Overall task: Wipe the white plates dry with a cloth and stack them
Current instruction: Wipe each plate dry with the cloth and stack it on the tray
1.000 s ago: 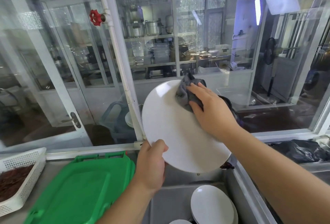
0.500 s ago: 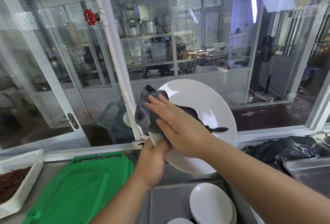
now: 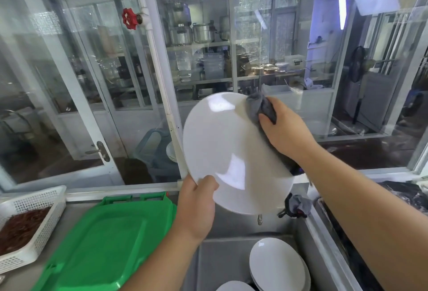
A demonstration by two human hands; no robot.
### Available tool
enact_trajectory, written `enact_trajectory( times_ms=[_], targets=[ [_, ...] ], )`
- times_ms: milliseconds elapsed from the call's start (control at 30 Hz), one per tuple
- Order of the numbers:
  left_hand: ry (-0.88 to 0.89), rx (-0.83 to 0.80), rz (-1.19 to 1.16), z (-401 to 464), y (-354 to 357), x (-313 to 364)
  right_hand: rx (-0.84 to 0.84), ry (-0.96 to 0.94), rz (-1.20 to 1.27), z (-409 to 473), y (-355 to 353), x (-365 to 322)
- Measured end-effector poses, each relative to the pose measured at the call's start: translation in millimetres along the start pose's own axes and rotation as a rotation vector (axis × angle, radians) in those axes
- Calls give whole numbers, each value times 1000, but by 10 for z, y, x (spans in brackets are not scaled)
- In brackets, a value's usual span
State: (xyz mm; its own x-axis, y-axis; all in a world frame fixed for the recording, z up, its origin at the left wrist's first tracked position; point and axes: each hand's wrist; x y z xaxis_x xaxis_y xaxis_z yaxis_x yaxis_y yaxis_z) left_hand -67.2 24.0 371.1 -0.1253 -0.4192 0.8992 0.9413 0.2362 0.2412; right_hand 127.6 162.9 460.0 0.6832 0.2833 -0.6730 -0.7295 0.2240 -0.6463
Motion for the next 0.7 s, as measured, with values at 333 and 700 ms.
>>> enact_trajectory(
  times_ms=[333, 700],
  targets=[
    [99, 161, -36, 17, 53, 40, -210, 714, 1160, -632, 224, 152],
    [102, -9, 105, -201, 158, -35, -235, 748, 1482, -1028, 589, 118]
  ],
)
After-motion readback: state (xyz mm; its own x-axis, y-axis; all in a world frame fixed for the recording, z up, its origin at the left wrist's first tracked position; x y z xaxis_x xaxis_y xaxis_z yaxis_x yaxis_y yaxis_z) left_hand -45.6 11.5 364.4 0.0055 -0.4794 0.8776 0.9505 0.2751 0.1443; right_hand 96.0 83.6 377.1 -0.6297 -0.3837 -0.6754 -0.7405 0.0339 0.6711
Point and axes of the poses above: each hand's wrist, its own z-axis towards the middle knuckle, its own y-axis out of the palm, x = y × z, and after that the axes turned 9 degrees about y, right-handed
